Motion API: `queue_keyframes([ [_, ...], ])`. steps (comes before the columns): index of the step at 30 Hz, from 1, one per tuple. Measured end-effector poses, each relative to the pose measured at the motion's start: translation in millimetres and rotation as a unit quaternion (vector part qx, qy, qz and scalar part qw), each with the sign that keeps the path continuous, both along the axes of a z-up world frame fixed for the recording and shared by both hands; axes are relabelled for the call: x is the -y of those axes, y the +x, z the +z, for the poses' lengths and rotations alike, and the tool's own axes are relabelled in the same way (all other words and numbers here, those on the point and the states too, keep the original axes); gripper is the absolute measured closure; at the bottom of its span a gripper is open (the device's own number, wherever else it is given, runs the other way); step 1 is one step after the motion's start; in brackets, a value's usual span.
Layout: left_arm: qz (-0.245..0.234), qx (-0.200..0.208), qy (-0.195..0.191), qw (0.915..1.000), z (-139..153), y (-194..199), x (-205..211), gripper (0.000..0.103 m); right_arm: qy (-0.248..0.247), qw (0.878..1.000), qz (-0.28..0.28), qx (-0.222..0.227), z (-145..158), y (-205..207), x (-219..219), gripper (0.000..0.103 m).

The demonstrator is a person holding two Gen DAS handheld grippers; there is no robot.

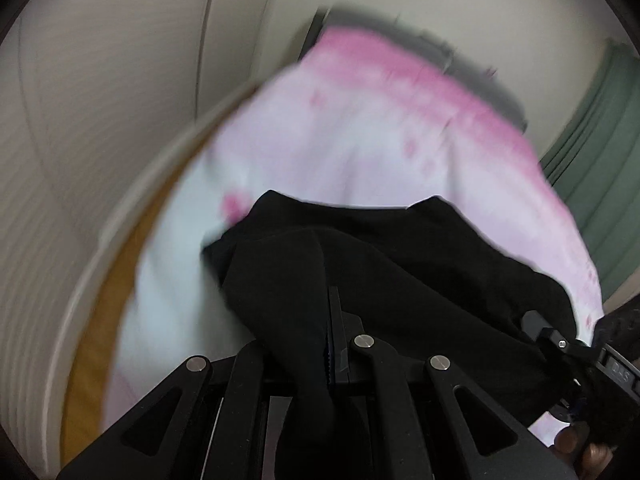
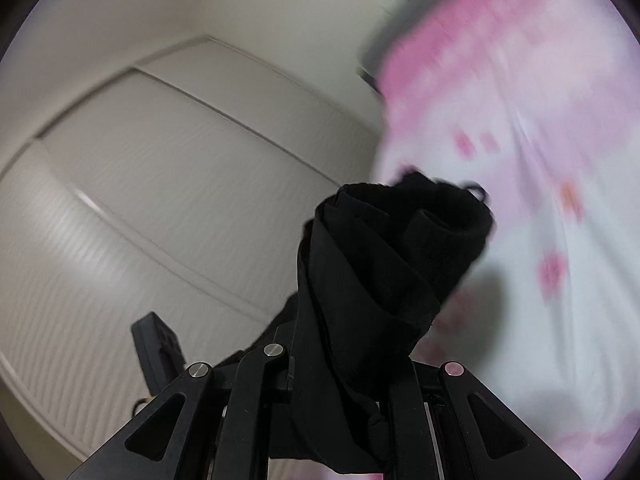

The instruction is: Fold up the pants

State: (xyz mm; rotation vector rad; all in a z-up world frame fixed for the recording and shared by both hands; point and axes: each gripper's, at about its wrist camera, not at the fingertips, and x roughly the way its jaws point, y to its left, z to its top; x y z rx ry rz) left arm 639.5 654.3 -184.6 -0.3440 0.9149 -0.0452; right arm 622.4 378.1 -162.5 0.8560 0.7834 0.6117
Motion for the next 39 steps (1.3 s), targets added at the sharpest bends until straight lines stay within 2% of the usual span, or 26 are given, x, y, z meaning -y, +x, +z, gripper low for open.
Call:
queue_keyframes([
  [1,0.002,-0.019,-0.004,0.9998,-24.6,-7.0,-6.5,0.095,0.008,0.999,0.002,-0.05,-37.9,-4.8,-4.7,0.09],
  [3,0.004,-0.03,-0.022,0.9993,-56.7,-26.6,-17.2,0.095,0.002,0.997,0.007,-0.079,-71.1,-15.4,-11.4,0.09],
  [4,0.006,-0.026,-0.03,0.9992,-61.7,-33.8,-21.0,0.094,-0.012,0.997,0.014,-0.079,-88.2,-29.3,-16.0,0.09],
  [6,0.004,-0.024,-0.035,0.9991,-65.5,-44.4,-24.7,0.091,-0.033,0.996,0.02,-0.076,-103.7,-43.5,-18.6,0.09],
  [9,-0.016,-0.026,0.003,0.9995,-61.8,-50.1,-13.1,0.091,-0.039,0.995,0.019,-0.095,-128.7,-54.1,-14.9,0.09],
  [12,-0.024,-0.009,0.021,0.9995,-45.9,-56.6,-7.4,0.091,-0.034,0.995,0.014,-0.095,-137.0,-45.6,-8.2,0.088],
  [13,-0.024,-0.004,0.022,0.9995,-40.6,-59.2,-9.0,0.09,-0.039,0.995,0.011,-0.087,-134.8,-47.0,-5.7,0.081],
  [16,-0.015,0.014,0.027,0.9994,-22.5,-78.2,-9.9,0.074,-0.072,0.996,0.014,-0.057,-123.9,-63.0,0.5,0.064],
  [18,-0.012,0.02,0.03,0.9993,-16.9,-92.3,-7.0,0.052,-0.089,0.995,0.011,-0.039,-116.0,-73.5,10.0,0.054],
  [21,-0.01,0.024,0.04,0.9988,-18.7,-113.4,7.2,0.042,-0.129,0.992,0.007,-0.008,-104.9,-87.9,25.4,0.049],
  [23,-0.001,0.016,0.054,0.9984,-25.2,-117.6,15.4,0.04,-0.153,0.988,0.012,0.015,-99.5,-94.3,30.7,0.049],
  [26,0.016,0.011,0.082,0.9965,-37.1,-118.4,22.5,0.04,-0.186,0.981,0.025,0.053,-89.7,-104.1,36.9,0.048],
  [30,0.039,0.015,0.082,0.9958,-48.0,-111.6,25.3,0.041,-0.206,0.975,0.033,0.082,-78.1,-89.3,32.4,0.042],
  [31,0.043,0.013,0.086,0.9952,-50.2,-110.0,26.2,0.044,-0.205,0.975,0.039,0.081,-78.7,-79.4,28.8,0.042],
  [33,0.051,0.01,0.096,0.994,-54.5,-107.5,27.1,0.064,-0.199,0.976,0.056,0.063,-82.6,-60.0,18.8,0.042],
  [36,0.056,0.019,0.101,0.9931,-55.9,-112.0,24.2,0.077,-0.187,0.978,0.088,0.028,-92.1,-38.3,7.0,0.045],
  [38,0.06,0.028,0.091,0.9937,-53.3,-118.2,19.6,0.085,-0.2,0.972,0.124,0.014,-97.9,-22.2,-8.7,0.089],
  [39,0.061,0.031,0.086,0.9939,-50.4,-120.7,18.3,0.088,-0.203,0.971,0.13,0.012,-96.3,-25.6,-8.1,0.092],
])
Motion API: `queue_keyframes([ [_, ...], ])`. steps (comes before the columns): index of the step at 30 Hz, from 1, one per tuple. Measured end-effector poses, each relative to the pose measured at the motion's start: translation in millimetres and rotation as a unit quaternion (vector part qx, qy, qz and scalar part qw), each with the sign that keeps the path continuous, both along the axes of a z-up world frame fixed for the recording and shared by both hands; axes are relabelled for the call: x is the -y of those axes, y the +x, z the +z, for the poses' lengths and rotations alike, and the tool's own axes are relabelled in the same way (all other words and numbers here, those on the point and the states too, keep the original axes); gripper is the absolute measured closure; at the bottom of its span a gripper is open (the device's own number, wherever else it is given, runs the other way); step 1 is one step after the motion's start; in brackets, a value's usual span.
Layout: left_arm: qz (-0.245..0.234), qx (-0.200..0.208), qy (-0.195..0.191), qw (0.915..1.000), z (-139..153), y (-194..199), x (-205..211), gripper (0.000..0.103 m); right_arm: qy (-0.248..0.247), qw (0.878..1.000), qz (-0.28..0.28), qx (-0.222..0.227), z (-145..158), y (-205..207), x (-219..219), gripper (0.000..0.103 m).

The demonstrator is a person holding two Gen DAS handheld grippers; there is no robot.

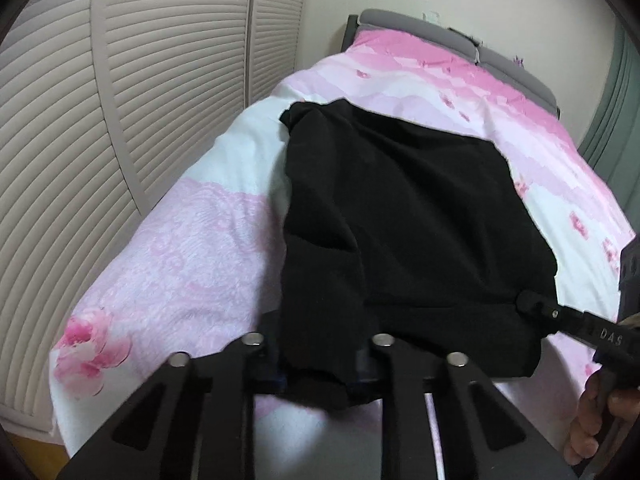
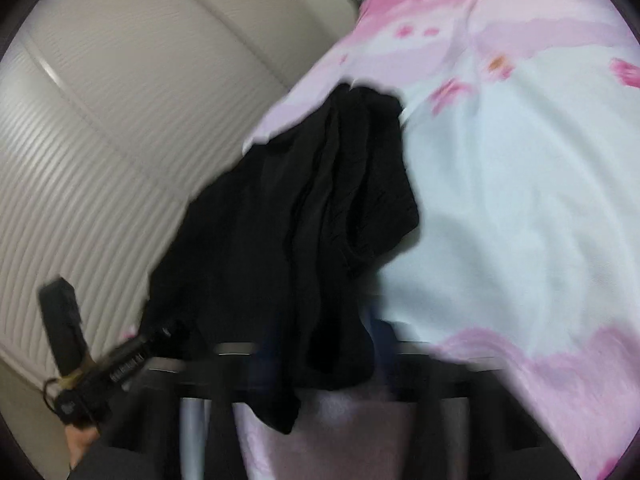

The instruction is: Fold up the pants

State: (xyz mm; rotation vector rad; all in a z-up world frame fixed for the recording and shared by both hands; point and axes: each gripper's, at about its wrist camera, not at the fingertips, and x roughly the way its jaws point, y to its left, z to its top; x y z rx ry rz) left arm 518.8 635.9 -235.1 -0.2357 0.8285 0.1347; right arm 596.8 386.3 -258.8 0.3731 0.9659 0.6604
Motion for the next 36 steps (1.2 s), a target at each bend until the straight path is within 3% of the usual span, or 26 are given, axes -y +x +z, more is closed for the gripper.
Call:
queue_keyframes([
  [2,-0.001,0.007,-0.005,1.0,9.9,-7.3,-2.2,0.09,0.025,1.0,0.014,0.009,7.4,-7.5,2.2,0.098],
  [6,-0.005,-0.002,-0.018,0.9998,17.6,-18.2,-4.5,0.09,0.096,0.995,0.019,-0.019,17.5,-23.8,16.0,0.098],
  [10,-0.001,-0.033,0.003,0.9995,-2.4,-10.1,0.7,0.09,0.062,0.997,0.007,-0.044,-2.8,-23.1,11.7,0.098],
  [13,-0.006,-0.016,0.03,0.9994,1.9,-11.1,14.3,0.085,0.034,0.999,-0.015,-0.032,-13.7,-19.0,12.1,0.096],
  [16,-0.005,-0.012,0.04,0.9991,5.7,-13.6,21.7,0.078,0.011,0.999,-0.035,0.005,0.0,-8.7,14.7,0.096],
  [18,0.001,-0.013,0.027,0.9996,6.4,-16.0,19.6,0.076,-0.006,0.999,-0.023,0.032,15.0,1.2,12.1,0.096],
  [20,0.005,-0.01,0.013,0.9998,9.2,-20.6,17.0,0.073,0.001,1.0,-0.004,0.029,22.8,9.6,14.4,0.096],
  [21,0.008,-0.007,0.01,0.9999,12.1,-24.4,16.1,0.066,0.001,1.0,0.001,0.028,23.7,-1.6,19.7,0.094],
  [22,0.011,-0.003,0.012,0.9999,15.2,-28.2,16.0,0.06,-0.009,0.999,0.002,0.034,27.1,-2.6,24.2,0.091],
  [24,0.027,0.012,0.029,0.9991,26.3,-40.2,19.4,0.035,-0.033,0.998,-0.014,0.053,32.0,-4.3,30.3,0.053],
  [25,0.034,0.021,0.043,0.9982,33.4,-47.6,23.6,0.033,-0.04,0.997,-0.024,0.066,34.9,-8.6,36.6,0.045],
  [28,0.046,0.048,0.085,0.9941,53.8,-70.9,43.1,0.031,-0.051,0.994,-0.03,0.093,45.3,-24.5,51.8,0.041],
  [31,0.062,0.075,0.127,0.987,71.9,-100.0,77.9,0.021,-0.08,0.984,-0.037,0.152,66.0,-55.2,73.3,0.041],
  [36,0.059,0.104,0.14,0.9829,90.5,-146.7,139.9,0.019,-0.121,0.961,-0.029,0.246,107.0,-123.9,104.6,0.035],
])
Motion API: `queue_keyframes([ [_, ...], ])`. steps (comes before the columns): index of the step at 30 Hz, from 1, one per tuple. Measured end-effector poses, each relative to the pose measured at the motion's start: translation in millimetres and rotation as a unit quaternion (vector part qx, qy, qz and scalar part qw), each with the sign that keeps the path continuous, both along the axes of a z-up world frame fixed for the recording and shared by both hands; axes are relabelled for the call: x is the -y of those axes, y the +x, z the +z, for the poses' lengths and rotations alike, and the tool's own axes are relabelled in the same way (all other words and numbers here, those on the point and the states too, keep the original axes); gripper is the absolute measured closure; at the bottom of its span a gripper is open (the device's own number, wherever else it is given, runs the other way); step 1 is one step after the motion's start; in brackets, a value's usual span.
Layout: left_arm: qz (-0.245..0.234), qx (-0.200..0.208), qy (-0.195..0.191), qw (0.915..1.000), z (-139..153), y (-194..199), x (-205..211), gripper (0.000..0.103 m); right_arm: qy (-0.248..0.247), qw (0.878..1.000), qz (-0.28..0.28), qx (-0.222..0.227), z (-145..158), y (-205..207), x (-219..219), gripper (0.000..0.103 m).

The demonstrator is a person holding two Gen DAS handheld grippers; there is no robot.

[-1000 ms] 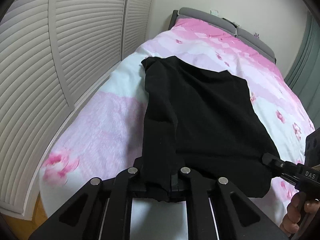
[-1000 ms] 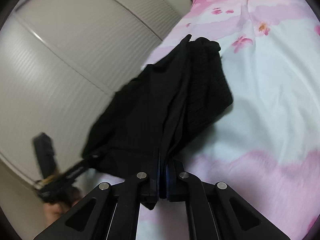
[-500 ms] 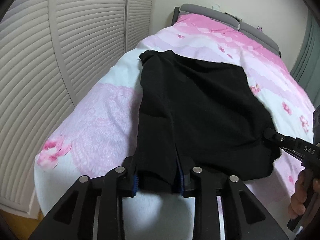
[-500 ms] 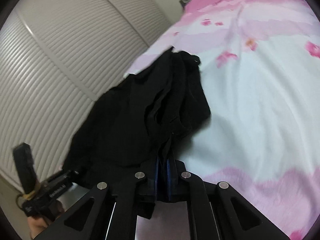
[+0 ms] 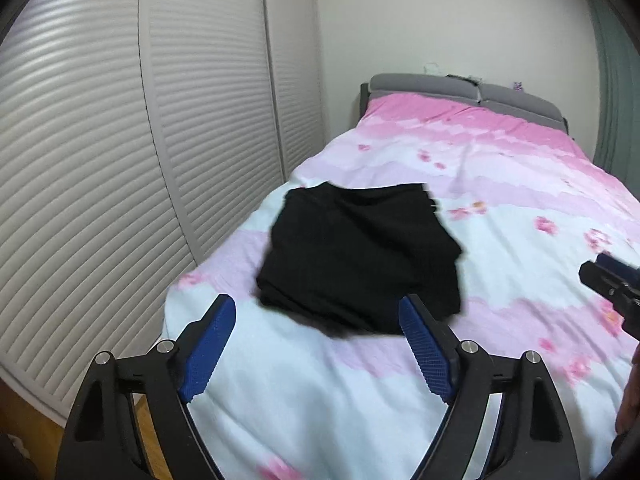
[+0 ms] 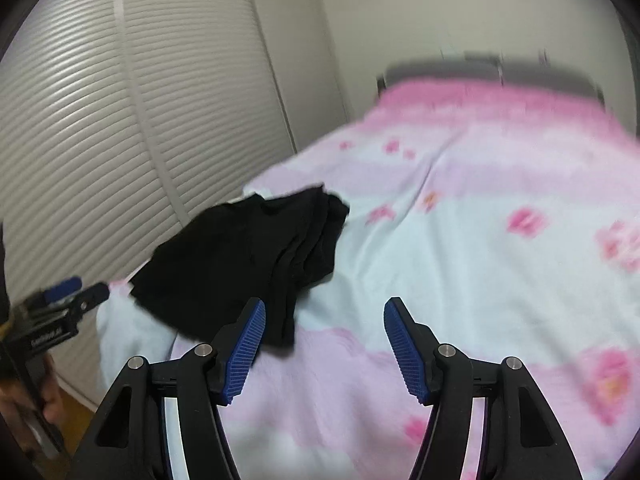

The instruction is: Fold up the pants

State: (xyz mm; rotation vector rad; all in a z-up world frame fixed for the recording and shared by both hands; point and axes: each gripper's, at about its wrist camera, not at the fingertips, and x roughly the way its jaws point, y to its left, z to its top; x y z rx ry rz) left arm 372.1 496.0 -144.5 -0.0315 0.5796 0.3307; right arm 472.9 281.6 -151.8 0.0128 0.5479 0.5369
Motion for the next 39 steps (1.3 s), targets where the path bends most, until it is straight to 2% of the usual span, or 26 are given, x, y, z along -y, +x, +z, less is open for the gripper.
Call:
queue_keyframes([
  [4,-0.002,0.016,0.005,0.9999,13.1,-48.5,56.4,0.018,-0.025,0.998,-0.007,0.065,37.7,-64.9,32.3,0.025],
  [6,-0.006,0.025,0.014,0.9996,22.5,-76.9,87.3,0.01,-0.031,0.996,-0.014,0.084,53.7,-94.3,50.6,0.02],
  [12,-0.022,0.061,0.02,0.9977,59.3,-148.2,171.4,0.0,-0.035,0.994,-0.02,0.099,87.3,-173.7,110.5,0.02],
  [16,-0.038,0.091,0.011,0.9951,83.0,-182.5,219.5,0.0,-0.035,0.993,-0.041,0.105,105.5,-224.5,167.9,0.02],
  [23,-0.089,0.129,0.006,0.9876,102.3,-224.5,306.5,0.0,-0.045,0.985,-0.122,0.118,120.1,-291.0,270.4,0.02],
  [26,-0.109,0.133,-0.011,0.9851,103.5,-237.6,334.7,0.0,-0.047,0.979,-0.158,0.119,121.3,-313.7,307.8,0.019],
  [29,-0.122,0.133,-0.011,0.9834,103.0,-249.2,357.1,0.0,-0.046,0.974,-0.189,0.117,122.2,-338.3,343.5,0.019],
  [37,-0.147,0.13,0.013,0.9804,99.8,-278.1,401.6,0.0,-0.039,0.964,-0.231,0.126,121.0,-386.9,392.0,0.018],
  [39,-0.151,0.131,0.021,0.9796,100.5,-282.4,409.2,0.0,-0.035,0.963,-0.232,0.131,121.1,-395.8,397.4,0.015],
])
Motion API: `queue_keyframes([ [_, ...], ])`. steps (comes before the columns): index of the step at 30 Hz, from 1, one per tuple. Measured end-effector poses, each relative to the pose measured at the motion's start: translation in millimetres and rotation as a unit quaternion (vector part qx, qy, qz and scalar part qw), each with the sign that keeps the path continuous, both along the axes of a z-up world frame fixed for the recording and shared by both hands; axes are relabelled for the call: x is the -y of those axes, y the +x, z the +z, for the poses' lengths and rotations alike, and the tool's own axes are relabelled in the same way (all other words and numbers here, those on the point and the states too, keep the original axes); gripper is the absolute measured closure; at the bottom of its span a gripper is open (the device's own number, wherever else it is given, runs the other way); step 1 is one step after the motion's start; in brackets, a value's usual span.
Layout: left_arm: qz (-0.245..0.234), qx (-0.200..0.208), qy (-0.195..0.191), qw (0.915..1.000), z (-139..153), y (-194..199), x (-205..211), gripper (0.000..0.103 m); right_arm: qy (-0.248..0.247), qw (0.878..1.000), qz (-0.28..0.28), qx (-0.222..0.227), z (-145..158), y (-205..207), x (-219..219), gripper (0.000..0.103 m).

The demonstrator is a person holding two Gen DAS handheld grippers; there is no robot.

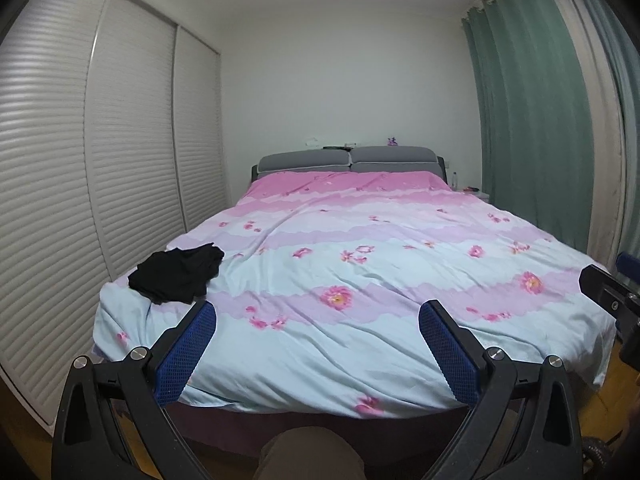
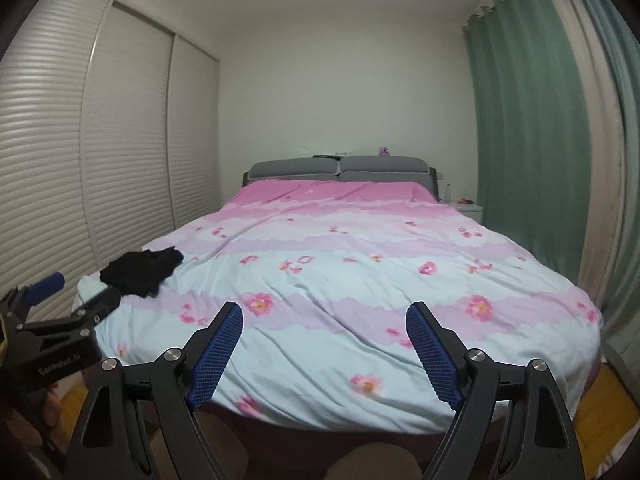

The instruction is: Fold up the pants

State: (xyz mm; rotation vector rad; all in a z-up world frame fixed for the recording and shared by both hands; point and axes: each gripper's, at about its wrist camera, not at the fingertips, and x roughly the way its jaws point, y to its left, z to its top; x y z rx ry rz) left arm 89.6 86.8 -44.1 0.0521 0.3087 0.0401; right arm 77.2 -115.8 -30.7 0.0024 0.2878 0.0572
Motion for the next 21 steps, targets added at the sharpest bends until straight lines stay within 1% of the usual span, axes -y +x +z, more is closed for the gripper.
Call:
queue_keyframes([
  [2,0.0,0.003,0.002,1.0,0.2,-3.4,4.0,0.0,-0.01,1.0,-0.004,0.009,-1.1,-7.1,1.8,0.015],
  [4,0.001,0.002,-0.002,1.0,-0.5,-4.7,6.8,0.0,-0.006,1.0,-0.005,0.014,-3.5,-10.5,5.0,0.015],
  [9,0.0,-0.001,0.001,1.0,-4.9,-5.3,12.1,0.0,0.012,1.0,0.0,-0.005,-11.4,-4.9,9.7,0.015],
  [14,0.0,-0.008,0.005,1.0,-9.7,-3.4,14.0,0.0,0.004,1.0,-0.005,-0.001,-15.0,-5.2,10.9,0.015],
  [21,0.003,-0.006,0.01,0.9999,-9.3,-3.7,16.2,0.0,0.004,1.0,-0.009,-0.003,-18.5,-4.7,13.1,0.015],
])
